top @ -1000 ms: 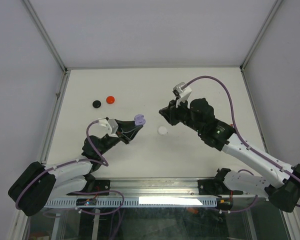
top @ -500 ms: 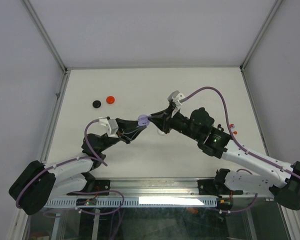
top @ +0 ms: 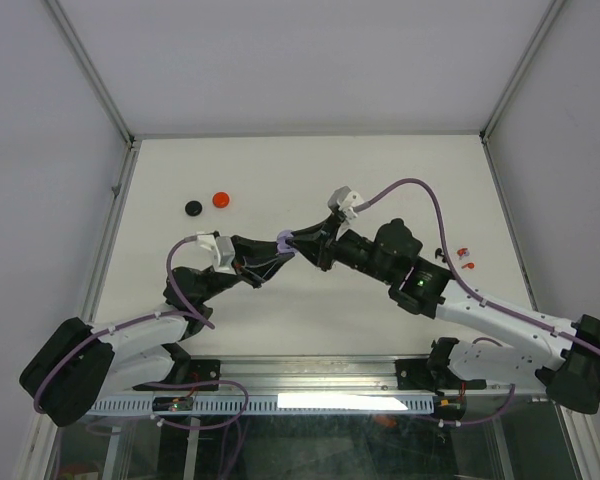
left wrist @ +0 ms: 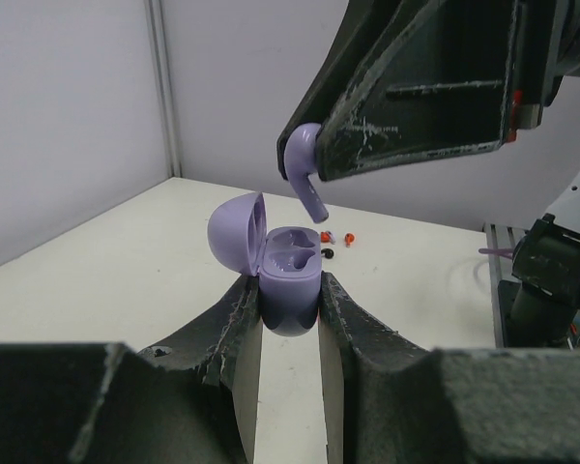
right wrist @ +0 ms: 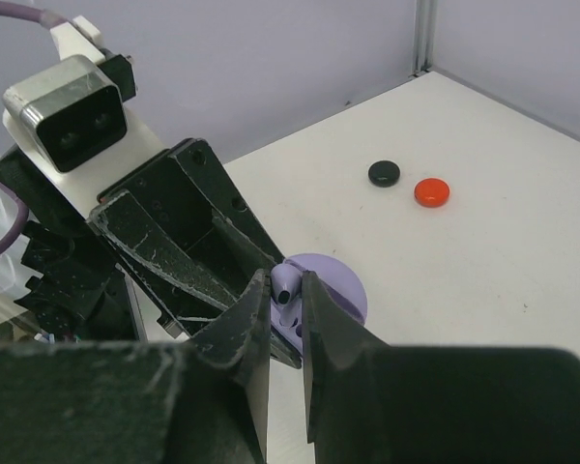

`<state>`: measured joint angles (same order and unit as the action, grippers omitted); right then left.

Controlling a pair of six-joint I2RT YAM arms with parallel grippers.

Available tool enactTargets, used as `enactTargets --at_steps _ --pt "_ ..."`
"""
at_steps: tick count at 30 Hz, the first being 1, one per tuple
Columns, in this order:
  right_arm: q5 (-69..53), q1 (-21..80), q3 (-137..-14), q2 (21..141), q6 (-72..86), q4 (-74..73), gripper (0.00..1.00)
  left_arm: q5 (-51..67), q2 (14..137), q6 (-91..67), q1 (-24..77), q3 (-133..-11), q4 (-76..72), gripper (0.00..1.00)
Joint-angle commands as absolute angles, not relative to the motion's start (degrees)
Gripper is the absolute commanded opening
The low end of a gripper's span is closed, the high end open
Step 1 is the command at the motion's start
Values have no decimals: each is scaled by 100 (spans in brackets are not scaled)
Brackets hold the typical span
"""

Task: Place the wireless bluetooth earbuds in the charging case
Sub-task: Place the earbud in the charging case.

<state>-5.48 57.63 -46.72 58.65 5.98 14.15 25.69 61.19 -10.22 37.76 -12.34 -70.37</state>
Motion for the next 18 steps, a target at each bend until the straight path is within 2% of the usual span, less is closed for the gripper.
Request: enactTargets --at_steps 1,18 --pt "-629 5828 -4604 5929 527 2033 3 2685 6195 -1328 3735 -1391 -7673 2" --pt "-532 5872 -4503 5972 366 1995 2 2452 6241 -1705 3734 -1397 -7909 1"
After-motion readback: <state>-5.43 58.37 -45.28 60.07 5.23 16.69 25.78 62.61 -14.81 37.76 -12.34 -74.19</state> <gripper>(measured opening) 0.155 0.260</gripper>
